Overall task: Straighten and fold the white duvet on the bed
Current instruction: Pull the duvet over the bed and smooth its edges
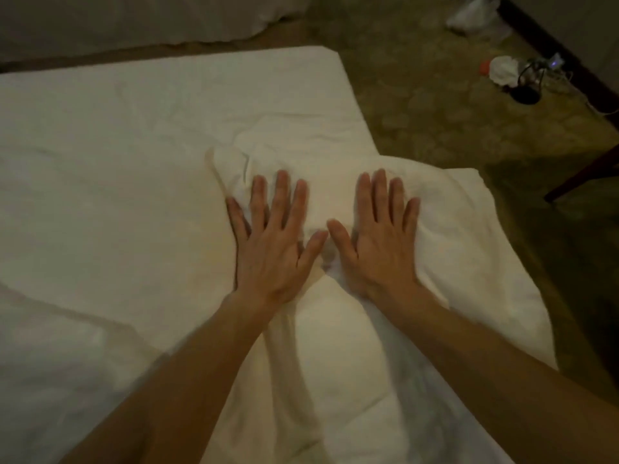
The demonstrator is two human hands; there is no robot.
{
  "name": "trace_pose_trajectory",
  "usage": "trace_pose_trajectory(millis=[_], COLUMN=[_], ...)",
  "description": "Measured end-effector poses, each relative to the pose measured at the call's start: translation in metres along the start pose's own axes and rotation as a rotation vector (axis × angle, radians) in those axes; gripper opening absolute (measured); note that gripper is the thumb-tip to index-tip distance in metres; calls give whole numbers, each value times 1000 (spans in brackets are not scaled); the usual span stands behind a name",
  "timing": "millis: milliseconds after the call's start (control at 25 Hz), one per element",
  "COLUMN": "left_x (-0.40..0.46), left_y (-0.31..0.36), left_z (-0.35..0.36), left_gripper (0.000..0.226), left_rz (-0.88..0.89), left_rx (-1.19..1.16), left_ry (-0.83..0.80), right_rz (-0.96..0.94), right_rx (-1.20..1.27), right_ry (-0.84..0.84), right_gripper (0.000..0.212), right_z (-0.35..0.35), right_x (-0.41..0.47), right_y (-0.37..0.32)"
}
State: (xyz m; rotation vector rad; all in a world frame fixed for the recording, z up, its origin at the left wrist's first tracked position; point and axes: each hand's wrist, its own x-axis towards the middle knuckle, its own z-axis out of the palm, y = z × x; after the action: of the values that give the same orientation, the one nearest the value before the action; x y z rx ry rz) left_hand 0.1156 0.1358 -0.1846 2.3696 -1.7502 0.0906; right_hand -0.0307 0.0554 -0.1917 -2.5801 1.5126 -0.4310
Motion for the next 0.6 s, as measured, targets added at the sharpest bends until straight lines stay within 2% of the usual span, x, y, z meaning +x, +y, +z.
trace_pose_trajectory(millis=[320,440,600], left_x=[84,87,65], left_y=[-35,-37,-40], left_z=[92,96,63], left_gripper=[76,77,78], left_rz=[-14,-14,-21], left_rx=[-18,-30,-157], left_ry=[-44,-53,-65], right_rz=[17,15,63], right_rx=[-108,-106,-17], right_ry=[-34,-27,-33], right_gripper=[85,86,94], right_z=[90,93,64], right_x=[84,87,69], right_y=[11,13,-1])
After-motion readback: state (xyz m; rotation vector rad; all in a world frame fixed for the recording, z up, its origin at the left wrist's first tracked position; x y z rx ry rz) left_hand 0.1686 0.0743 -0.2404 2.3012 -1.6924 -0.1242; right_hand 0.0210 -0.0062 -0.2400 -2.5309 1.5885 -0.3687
